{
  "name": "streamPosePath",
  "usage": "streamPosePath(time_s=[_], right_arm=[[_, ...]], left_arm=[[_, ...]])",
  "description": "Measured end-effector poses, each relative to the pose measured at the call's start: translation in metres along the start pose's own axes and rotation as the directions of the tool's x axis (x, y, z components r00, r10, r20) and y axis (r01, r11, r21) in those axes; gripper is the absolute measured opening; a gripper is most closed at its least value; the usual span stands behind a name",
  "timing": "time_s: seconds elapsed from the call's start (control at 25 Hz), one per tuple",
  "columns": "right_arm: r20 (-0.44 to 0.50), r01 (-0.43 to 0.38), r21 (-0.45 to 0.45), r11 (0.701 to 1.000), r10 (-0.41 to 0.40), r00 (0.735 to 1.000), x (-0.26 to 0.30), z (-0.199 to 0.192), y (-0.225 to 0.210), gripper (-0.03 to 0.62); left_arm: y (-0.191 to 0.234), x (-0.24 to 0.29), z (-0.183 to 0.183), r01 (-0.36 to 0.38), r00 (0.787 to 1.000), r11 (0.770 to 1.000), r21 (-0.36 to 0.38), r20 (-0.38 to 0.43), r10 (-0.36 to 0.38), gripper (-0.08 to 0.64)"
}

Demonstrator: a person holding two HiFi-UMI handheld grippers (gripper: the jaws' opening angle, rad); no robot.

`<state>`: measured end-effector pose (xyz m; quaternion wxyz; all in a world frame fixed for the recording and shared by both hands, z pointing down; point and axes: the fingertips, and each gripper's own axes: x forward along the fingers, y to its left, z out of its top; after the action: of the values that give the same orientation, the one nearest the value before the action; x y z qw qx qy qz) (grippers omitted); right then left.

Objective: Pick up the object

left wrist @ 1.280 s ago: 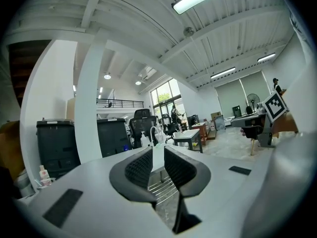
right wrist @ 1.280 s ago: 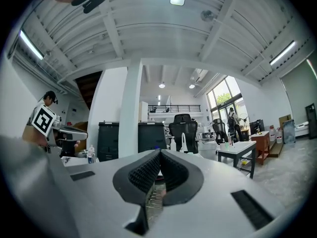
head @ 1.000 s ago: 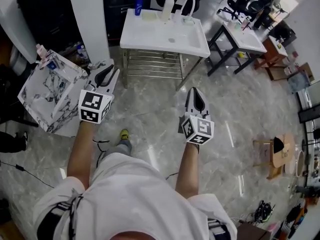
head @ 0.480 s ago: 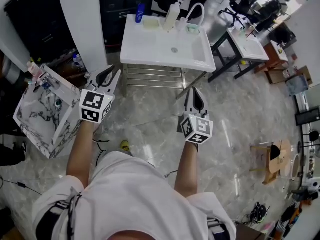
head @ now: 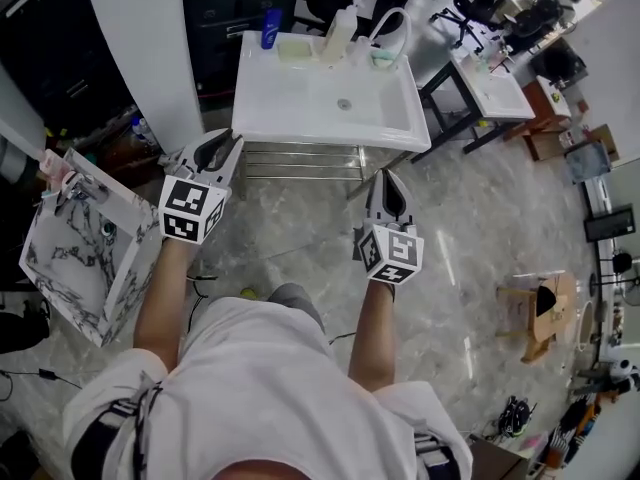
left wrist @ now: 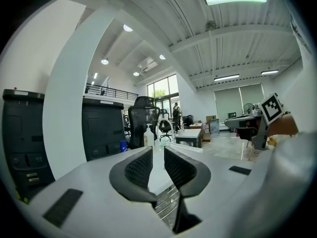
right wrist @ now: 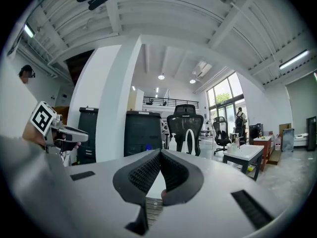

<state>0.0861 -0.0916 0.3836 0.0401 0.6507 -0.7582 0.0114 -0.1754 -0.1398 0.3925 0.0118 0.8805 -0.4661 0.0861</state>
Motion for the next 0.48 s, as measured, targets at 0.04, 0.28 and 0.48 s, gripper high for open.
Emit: streamPosePath(time_s=[0.04, 0.28, 0.48], right_arm=[[-0.003, 0.000, 0.003, 1.000, 0.000, 1.000, 0.006, -0.001, -0.002, 0.008], [-0.004, -0.012, 0.044, 0.999, 0.013, 1.000, 0.050, -0.010, -0.023, 0.008], [0.028, -0.032, 0.095, 0.995, 0.029, 0.999, 0.106, -0.014, -0.056, 0.008]], left_arm=[[0.002, 0.006, 0.001, 0.003, 1.000, 1.000, 0.001, 0.001, -0.003, 0.066], [0.014, 0.049, 0.002, -0.001, 1.000, 1.000, 0.015, -0.005, 0.001, 0.066], [0.031, 0.103, 0.004, -0.029, 0.999, 0.999, 0.036, -0.019, 0.030, 0.066]])
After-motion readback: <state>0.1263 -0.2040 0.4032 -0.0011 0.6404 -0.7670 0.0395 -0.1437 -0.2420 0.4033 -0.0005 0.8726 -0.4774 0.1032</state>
